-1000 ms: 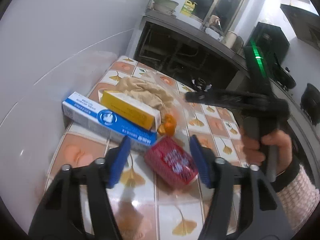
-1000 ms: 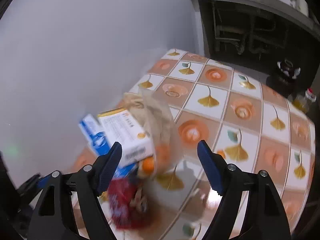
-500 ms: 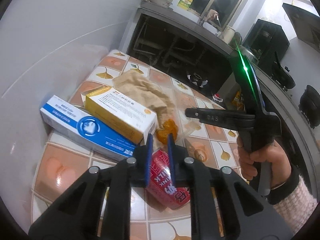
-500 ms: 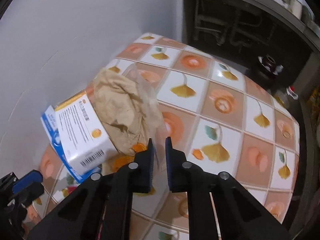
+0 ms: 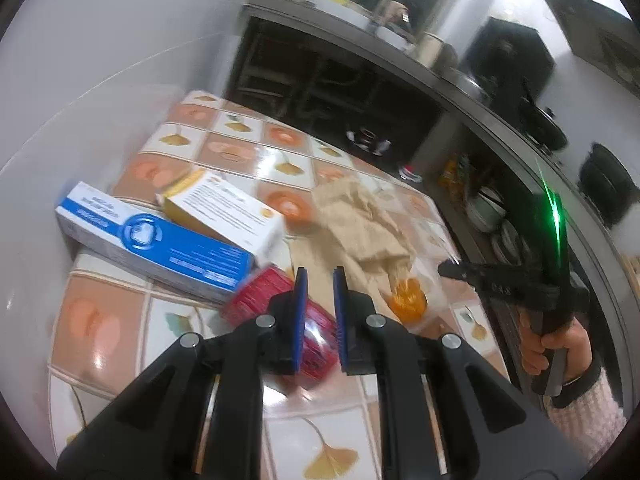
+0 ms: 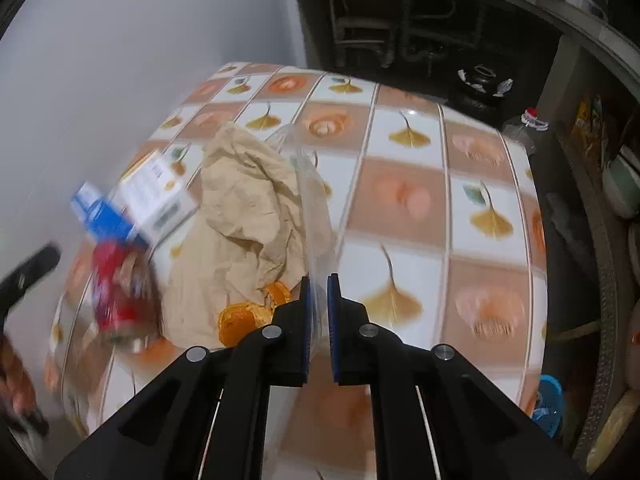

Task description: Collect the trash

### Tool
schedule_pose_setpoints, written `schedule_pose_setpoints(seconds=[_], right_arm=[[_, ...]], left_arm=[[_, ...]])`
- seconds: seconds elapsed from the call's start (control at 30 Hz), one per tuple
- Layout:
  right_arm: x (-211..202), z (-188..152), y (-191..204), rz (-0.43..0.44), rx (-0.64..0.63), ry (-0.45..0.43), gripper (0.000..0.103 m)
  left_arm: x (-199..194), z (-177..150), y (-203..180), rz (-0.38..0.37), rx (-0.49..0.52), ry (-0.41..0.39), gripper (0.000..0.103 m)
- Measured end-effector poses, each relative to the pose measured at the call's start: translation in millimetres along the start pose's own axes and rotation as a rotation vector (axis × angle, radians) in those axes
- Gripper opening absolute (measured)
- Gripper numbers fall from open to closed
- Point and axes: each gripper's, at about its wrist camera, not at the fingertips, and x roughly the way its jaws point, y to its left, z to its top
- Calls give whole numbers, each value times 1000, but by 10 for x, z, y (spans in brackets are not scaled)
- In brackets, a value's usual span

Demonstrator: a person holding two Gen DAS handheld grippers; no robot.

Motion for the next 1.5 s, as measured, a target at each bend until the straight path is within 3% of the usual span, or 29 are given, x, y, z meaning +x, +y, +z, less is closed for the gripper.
schedule_pose_setpoints(seconds=[0.13, 0.27, 0.33, 0.4, 0.53, 0.6, 0.7, 0.87, 1.0, 1.2, 1.37, 1.5], right_arm=[[-188, -428, -181, 75, 26, 18, 8], [-304, -809, -378, 160, 88, 37, 8], [-343, -981, -483, 183, 127, 42, 8], [-379, -1114, -582, 191, 167, 37, 8], [-449, -1275, -674, 203, 215, 7, 10], [-481, -1330, -683, 189, 229, -7, 20], [-552, -1379, -693, 185, 232, -37, 33], [-616, -1418, -745, 192, 245, -68, 34], [-623, -1429, -752, 202, 246, -80, 34], [-624, -1454, -748, 209, 244, -94, 34], [-633, -1484, -754, 203, 238, -102, 34], [-651, -1507, -780, 206, 249, -112, 34]], left_arm=[[-22, -100, -282, -98, 66, 59, 11], [-30, -267, -697, -168, 205, 104, 13], [9, -352, -868, -196, 260, 129, 20], [66, -426, -1015, -206, 320, 147, 37], [279, -531, -1332, -219, 460, 214, 59], [405, -586, -1498, -211, 544, 233, 66], [646, -661, -1721, -162, 747, 273, 71], [922, -809, -1987, -64, 1061, 329, 71], [1171, -804, -2029, -20, 1153, 419, 70], [1503, -886, -2048, 30, 1187, 568, 54], [1679, -914, -2037, 32, 1123, 645, 45], [1711, -894, -2017, -15, 1056, 692, 20]])
